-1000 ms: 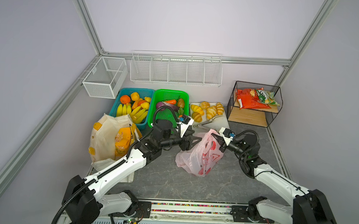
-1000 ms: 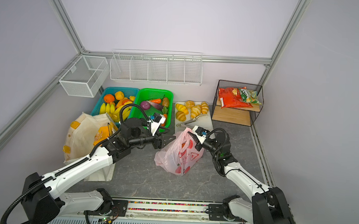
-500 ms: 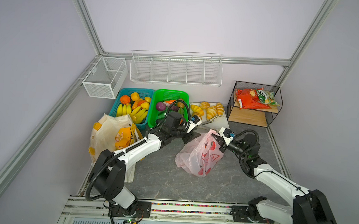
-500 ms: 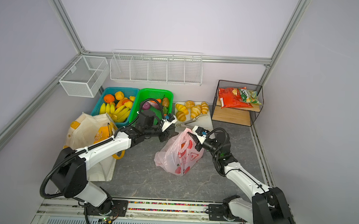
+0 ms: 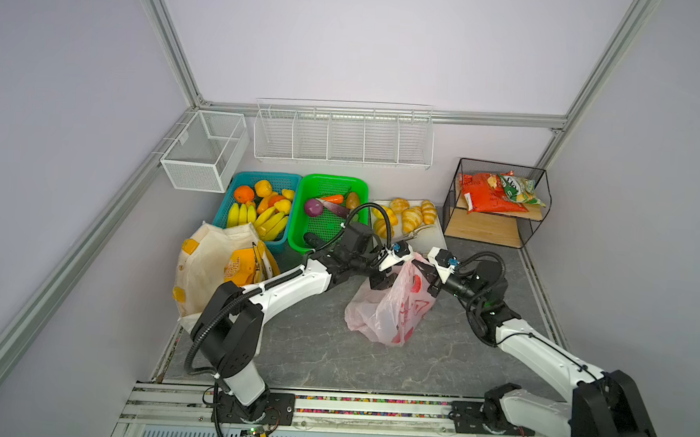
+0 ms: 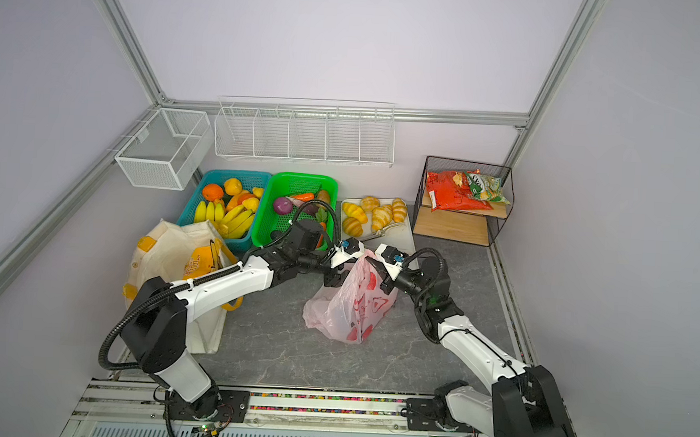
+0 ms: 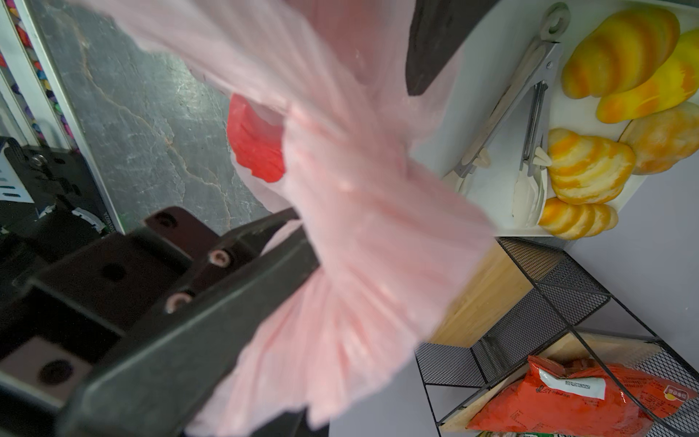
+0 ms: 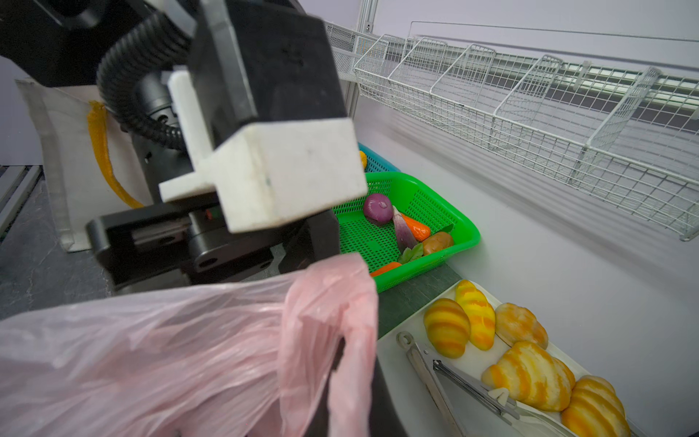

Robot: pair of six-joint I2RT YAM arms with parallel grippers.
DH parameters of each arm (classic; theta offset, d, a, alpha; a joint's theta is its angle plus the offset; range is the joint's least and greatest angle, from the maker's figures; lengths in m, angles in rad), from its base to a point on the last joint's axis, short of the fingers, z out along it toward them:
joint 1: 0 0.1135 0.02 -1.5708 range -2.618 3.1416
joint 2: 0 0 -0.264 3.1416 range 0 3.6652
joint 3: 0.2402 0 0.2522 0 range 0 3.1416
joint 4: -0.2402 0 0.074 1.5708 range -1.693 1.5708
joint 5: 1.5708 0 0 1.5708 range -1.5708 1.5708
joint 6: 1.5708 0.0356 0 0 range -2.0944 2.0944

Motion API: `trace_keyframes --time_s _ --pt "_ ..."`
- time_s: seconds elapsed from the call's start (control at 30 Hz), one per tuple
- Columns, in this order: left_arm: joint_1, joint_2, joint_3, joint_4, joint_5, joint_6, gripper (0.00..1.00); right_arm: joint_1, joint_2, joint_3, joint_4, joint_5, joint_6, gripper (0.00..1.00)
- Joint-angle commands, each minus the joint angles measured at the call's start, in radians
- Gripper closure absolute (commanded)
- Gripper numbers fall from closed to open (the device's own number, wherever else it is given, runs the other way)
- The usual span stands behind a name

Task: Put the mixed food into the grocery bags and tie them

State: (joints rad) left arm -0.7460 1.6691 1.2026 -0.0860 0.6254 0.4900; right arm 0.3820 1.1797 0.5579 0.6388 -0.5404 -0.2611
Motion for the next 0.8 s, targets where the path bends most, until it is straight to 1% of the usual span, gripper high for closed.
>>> trace_keyframes --time_s 0.0,0.17,0.27,0.37,0.53,0.77 --pt "-0.007 0.014 0.01 0.086 -0.004 -0.054 0.43 -0.003 -0.006 0.023 -0.001 -0.01 0.005 0.93" --pt "-0.007 0.014 -0.019 0.18 -0.005 -0.136 0.39 -0.003 -0.004 0.025 -0.002 -0.01 0.006 0.93" --pt "-0.007 0.013 -0.034 0.22 -0.02 -0.172 0.4 -0.003 0.0 0.025 -0.001 -0.01 0.006 0.93" --pt "-0.007 0.016 -0.034 0.215 -0.032 -0.178 0.43 -0.003 0.0 0.025 -0.004 -0.008 0.005 0.93" --pt "-0.002 0.011 -0.029 0.158 -0.061 -0.147 0.49 -0.003 -0.006 0.027 -0.013 -0.003 -0.001 0.93" --pt "0.02 -0.004 -0.028 0.143 -0.05 -0.153 0.59 -0.003 -0.002 0.031 -0.021 -0.002 -0.006 0.94"
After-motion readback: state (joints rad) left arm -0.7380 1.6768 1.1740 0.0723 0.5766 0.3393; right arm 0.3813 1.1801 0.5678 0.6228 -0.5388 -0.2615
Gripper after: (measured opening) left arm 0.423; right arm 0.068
